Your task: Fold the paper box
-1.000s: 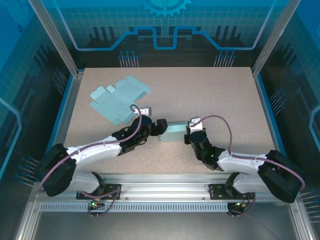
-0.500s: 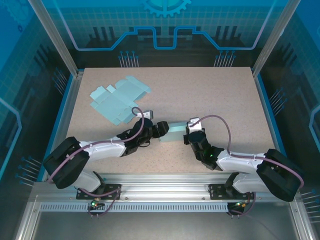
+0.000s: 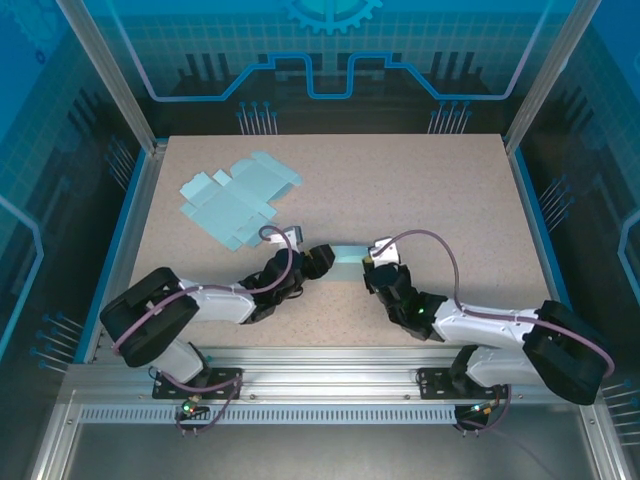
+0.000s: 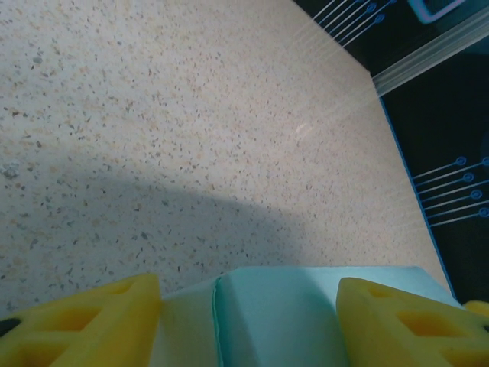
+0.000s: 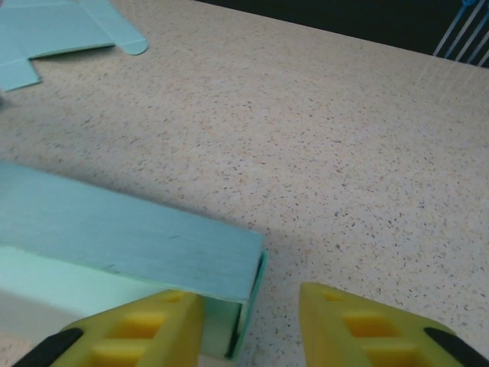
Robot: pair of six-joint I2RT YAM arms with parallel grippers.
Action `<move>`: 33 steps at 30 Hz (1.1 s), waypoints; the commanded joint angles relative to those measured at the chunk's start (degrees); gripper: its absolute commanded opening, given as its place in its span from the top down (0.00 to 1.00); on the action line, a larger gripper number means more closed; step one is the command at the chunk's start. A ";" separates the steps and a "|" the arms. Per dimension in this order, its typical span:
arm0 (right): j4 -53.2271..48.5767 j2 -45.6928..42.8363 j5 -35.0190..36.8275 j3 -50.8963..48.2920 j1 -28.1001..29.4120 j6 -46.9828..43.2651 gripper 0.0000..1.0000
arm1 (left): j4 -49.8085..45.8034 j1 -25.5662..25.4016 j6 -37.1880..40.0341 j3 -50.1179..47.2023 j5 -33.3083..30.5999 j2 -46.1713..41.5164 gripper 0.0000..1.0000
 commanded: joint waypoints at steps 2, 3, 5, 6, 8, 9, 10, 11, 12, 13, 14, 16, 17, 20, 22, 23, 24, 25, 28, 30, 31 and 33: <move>-7.81 -5.03 -4.64 2.37 2.22 0.55 0.54 | -0.72 -1.31 1.06 -4.08 -2.11 5.38 0.39; -8.89 -6.67 -5.31 2.56 2.31 0.73 0.52 | 0.38 -1.47 1.23 -4.34 -2.39 6.01 0.40; -11.36 -9.86 -6.58 2.96 2.25 1.58 0.48 | 2.39 -1.75 1.46 -4.84 -2.88 7.06 0.42; -13.10 -11.55 -6.89 3.43 2.23 2.35 0.47 | 3.08 -1.83 1.38 -5.04 -3.03 7.52 0.42; -17.51 -14.11 -7.37 4.99 1.53 5.16 0.42 | 3.86 -1.83 1.55 -5.16 -3.13 7.97 0.43; -21.16 -14.89 -8.14 6.50 0.23 7.67 0.40 | 3.89 -1.94 1.67 -5.23 -3.25 8.02 0.43; -24.78 -15.22 -9.63 8.23 -1.56 10.54 0.39 | 3.83 -1.94 1.85 -5.26 -3.36 8.09 0.43; -27.74 -15.20 -11.67 9.67 -3.44 12.87 0.38 | 3.84 -2.05 2.07 -5.24 -3.45 8.02 0.43; -30.50 -14.80 -14.98 11.16 -6.05 15.34 0.38 | 3.82 -2.02 2.21 -5.29 -3.58 7.94 0.43; -32.32 -14.07 -18.96 12.47 -9.17 17.33 0.38 | 3.55 -2.08 2.21 -5.28 -3.71 7.93 0.43; -32.75 -13.28 -22.64 13.17 -11.42 18.38 0.38 | 3.58 -2.11 2.17 -5.33 -3.75 7.91 0.43; -31.95 -11.15 -29.61 14.16 -15.23 19.43 0.38 | 3.55 -2.22 2.29 -5.40 -3.71 7.94 0.43; -31.37 -10.27 -31.14 14.58 -15.93 19.62 0.38 | 3.47 -2.20 2.20 -5.28 -3.80 7.95 0.43; -31.22 -6.67 -35.14 16.27 -18.62 19.81 0.38 | 3.46 -2.34 2.21 -5.20 -3.88 7.84 0.43; -31.07 -3.74 -38.43 17.00 -20.51 20.03 0.38 | 3.47 -2.38 2.34 -5.27 -4.09 7.71 0.43; -30.75 -2.52 -40.10 17.00 -21.29 20.27 0.38 | 3.31 -2.36 2.33 -5.28 -4.13 7.67 0.43; -30.36 -1.19 -41.37 16.80 -21.96 20.49 0.38 | 3.33 -2.36 2.34 -5.42 -4.23 7.67 0.43; -29.86 -0.02 -42.16 16.45 -22.51 20.68 0.40 | 3.27 -2.37 2.34 -5.41 -4.24 7.58 0.43; -27.53 1.77 -43.76 14.47 -23.03 21.06 0.47 | 3.12 -2.37 2.08 -5.63 -4.32 7.49 0.43; -25.44 1.92 -44.72 12.35 -23.48 21.82 0.56 | 3.22 -2.43 1.86 -5.87 -4.24 7.51 0.48; -24.53 1.77 -45.08 11.33 -23.69 22.24 0.58 | 3.38 -2.36 1.82 -6.06 -4.25 7.49 0.50; -22.40 1.30 -45.96 8.97 -24.36 23.17 0.63 | 3.53 -2.40 1.55 -6.47 -4.24 7.49 0.60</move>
